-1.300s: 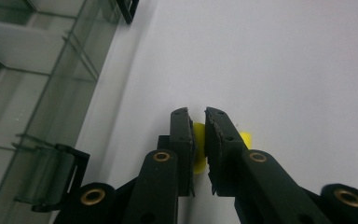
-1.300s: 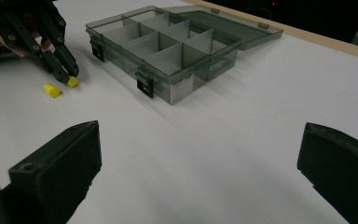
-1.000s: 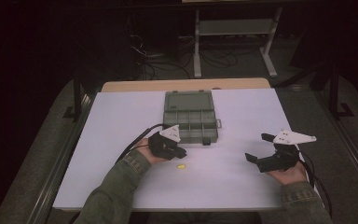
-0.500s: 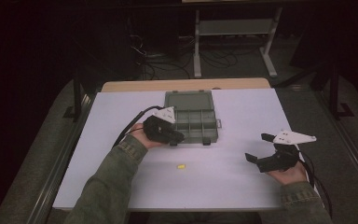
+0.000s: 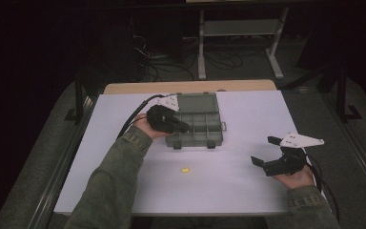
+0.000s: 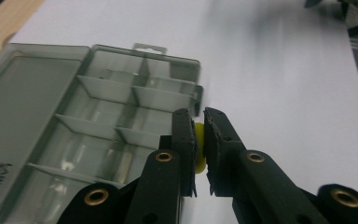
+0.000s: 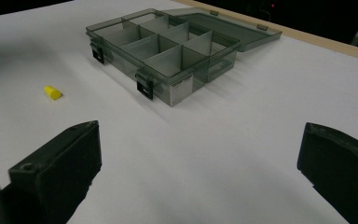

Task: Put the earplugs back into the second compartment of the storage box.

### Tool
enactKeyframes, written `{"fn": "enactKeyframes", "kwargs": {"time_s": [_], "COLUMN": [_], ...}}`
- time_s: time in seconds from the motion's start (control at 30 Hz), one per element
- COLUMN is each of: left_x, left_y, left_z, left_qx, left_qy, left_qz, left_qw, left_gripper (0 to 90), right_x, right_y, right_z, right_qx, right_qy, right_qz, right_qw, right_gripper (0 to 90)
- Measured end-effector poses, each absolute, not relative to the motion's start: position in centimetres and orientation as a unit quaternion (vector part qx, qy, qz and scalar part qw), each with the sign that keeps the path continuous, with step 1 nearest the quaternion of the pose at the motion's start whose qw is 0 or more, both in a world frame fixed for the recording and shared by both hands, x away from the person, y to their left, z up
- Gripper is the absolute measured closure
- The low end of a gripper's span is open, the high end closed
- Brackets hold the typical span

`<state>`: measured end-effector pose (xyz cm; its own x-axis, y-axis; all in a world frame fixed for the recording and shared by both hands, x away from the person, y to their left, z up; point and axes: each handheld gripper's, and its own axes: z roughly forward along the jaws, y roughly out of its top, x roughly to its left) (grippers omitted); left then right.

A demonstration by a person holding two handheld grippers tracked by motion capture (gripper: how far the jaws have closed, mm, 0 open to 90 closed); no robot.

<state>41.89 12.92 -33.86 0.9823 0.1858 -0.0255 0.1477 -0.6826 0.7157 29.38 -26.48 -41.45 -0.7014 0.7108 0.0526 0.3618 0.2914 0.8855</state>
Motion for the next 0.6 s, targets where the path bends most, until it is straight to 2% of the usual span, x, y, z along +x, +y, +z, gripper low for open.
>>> {"fn": "enactKeyframes", "kwargs": {"time_s": [0.6], "left_x": [46.3], "left_y": [13.5], "left_z": [-36.2], "left_qx": [0.886], "left_qy": [0.173], "left_qz": [0.065], "left_qw": [0.425], "left_gripper": [83.6], "right_x": [29.4], "right_y": [-26.5], "right_z": [-41.6], "right_qx": [0.342], "right_qy": [0.785], "right_qz": [0.486], "right_qw": [0.176], "right_gripper": [0.0]}}
